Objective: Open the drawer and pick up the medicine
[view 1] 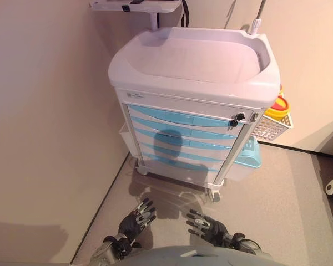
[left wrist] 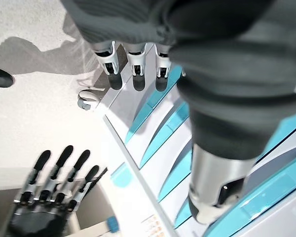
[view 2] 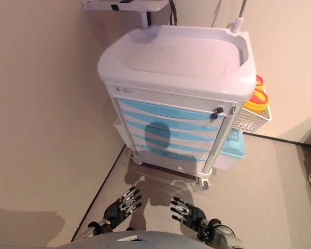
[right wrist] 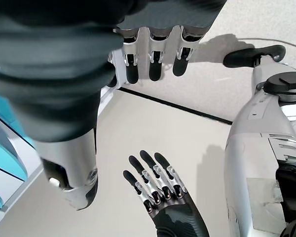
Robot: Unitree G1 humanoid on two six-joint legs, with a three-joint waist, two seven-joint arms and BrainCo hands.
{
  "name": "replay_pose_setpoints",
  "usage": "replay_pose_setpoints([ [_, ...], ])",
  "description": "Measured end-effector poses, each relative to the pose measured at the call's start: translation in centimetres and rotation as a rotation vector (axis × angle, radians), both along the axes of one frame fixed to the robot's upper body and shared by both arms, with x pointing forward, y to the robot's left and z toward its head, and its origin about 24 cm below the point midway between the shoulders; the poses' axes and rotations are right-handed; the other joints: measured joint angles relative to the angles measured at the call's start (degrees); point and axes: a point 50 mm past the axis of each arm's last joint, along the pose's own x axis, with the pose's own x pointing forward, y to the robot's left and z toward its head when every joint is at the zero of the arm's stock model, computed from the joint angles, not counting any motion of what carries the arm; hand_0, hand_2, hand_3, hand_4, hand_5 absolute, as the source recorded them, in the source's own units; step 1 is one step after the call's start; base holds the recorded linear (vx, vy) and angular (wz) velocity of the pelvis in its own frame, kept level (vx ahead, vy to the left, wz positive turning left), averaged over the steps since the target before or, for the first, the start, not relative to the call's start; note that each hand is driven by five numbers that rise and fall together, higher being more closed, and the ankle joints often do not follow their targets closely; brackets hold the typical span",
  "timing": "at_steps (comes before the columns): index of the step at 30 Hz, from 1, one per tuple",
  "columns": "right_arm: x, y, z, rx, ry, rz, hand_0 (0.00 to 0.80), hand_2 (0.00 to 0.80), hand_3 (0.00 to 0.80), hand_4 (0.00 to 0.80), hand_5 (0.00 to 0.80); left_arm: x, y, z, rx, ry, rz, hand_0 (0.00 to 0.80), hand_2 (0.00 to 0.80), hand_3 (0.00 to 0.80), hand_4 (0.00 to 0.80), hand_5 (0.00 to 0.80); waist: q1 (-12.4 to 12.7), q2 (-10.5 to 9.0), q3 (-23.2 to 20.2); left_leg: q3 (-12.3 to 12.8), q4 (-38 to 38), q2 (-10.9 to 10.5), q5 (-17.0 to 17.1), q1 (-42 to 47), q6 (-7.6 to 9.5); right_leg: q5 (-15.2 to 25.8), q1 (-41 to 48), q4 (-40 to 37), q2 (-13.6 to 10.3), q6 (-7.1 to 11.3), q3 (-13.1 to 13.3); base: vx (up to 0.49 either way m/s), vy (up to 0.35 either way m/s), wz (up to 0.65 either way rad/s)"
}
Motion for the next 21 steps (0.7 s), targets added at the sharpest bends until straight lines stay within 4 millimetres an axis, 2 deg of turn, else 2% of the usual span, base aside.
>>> replay_pose_setpoints([
  [7,-0.6,-0.4,-0.3,-0.010,0.028,-0.016,0.000,0.000,0.000,0.000,0.000,-1.5,-0.9,-0.8,-0.205,0.132,0.045,0.000,0.000,0.000,0.000,0.000,-0.1,-0.22,1.1,0.0,0.0,0.1,0.0,-0.3,-0.03,0.0,-0.2,0.0,0.0,-0.02,0.1,0.059,0.002,0.00],
  [12,-0.9,-1.0,-0.4,-0.030,0.024,-0.073,0.000,0.000,0.000,0.000,0.000,-1.0,-0.7,-0.9,-0.290,0.160,0.123,0.000,0.000,0.000,0.000,0.000,-0.2,-0.03,2.0,0.0,0.3,0.0,0.1,-2.5,0.06,0.0,-3.0,0.4,0.1,-0.05,1.3,-0.040,-0.013,-0.03],
  [16,0.4,-1.5,0.0,-0.063,-0.027,-0.096,0.000,0.000,0.000,0.000,0.000,1.0,-0.3,-0.4,-0.315,0.117,0.160,0.000,0.000,0.000,0.000,0.000,-0.3,-0.32,5.3,-0.1,1.7,0.1,0.3,-6.5,0.09,0.3,-7.2,1.8,0.2,-0.09,1.8,-0.080,-0.007,-0.04],
  [18,1.4,-1.3,0.3,-0.062,-0.058,-0.116,0.000,0.000,0.000,0.000,0.000,2.6,0.1,0.2,-0.330,0.071,0.179,0.000,0.000,0.000,0.000,0.000,-0.6,-1.06,7.5,-0.2,3.0,0.1,0.3,-8.8,0.14,0.2,-9.7,2.9,0.2,-0.27,2.7,-0.079,0.017,-0.07],
  [21,3.8,-0.5,1.2,-0.033,-0.136,-0.126,0.000,0.000,0.000,0.000,0.000,5.8,-0.5,1.6,-0.381,-0.017,0.192,0.000,0.000,0.000,0.000,0.000,-1.5,-2.50,12.0,-0.7,8.1,0.2,-0.8,-14.1,0.49,-1.4,-15.4,8.9,-0.4,-0.87,4.4,-0.056,0.008,-0.02],
])
